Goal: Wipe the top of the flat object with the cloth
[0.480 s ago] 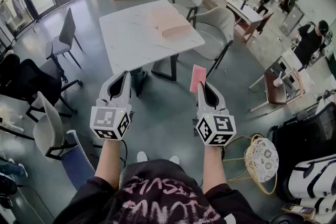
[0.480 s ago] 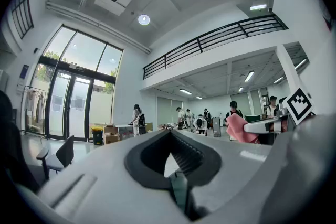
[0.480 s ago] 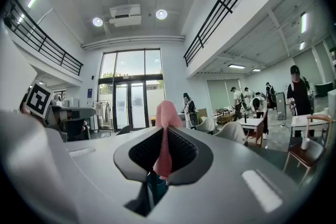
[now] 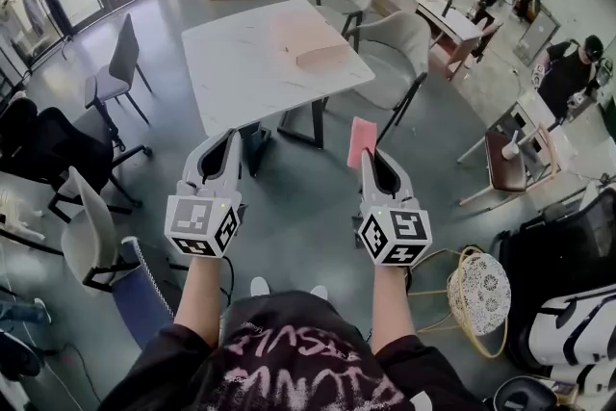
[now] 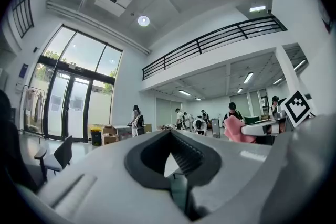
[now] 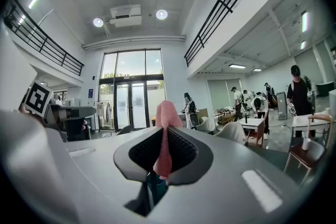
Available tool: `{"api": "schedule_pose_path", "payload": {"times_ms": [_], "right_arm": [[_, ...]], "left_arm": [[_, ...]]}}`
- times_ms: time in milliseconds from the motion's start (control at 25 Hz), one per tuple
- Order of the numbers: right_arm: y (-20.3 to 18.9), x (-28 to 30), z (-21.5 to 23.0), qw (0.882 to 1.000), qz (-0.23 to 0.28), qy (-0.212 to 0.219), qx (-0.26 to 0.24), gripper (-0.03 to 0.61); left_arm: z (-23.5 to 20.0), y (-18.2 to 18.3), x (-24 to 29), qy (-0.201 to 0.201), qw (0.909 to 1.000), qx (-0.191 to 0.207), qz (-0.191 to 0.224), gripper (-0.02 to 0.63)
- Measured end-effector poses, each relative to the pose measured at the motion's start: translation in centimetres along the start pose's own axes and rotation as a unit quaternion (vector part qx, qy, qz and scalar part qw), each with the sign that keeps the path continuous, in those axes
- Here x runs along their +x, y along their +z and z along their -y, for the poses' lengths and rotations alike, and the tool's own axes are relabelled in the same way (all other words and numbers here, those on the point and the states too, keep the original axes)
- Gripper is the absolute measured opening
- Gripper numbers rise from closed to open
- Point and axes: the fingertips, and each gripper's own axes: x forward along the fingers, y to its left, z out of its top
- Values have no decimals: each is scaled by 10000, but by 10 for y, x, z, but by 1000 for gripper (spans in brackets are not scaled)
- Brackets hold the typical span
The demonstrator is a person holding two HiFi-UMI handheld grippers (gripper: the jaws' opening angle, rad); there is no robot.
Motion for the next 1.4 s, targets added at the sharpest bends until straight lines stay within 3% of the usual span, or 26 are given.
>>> {"api": "schedule_pose_path", "payload": {"times_ms": [600,1000,1400], "right_arm": [[-6,-16,28,9996,68,59,271,48],[-12,-26,72,9999,11,69,122,49],[-16,-23,84,9995,-4,290,130,49]], "left_arm": [[34,-9,4,-12,9999,-34,-107,2],[80,-17,21,60,9999,75,-137,2],[94,-19,29,190,9994,198,-207,2]]}}
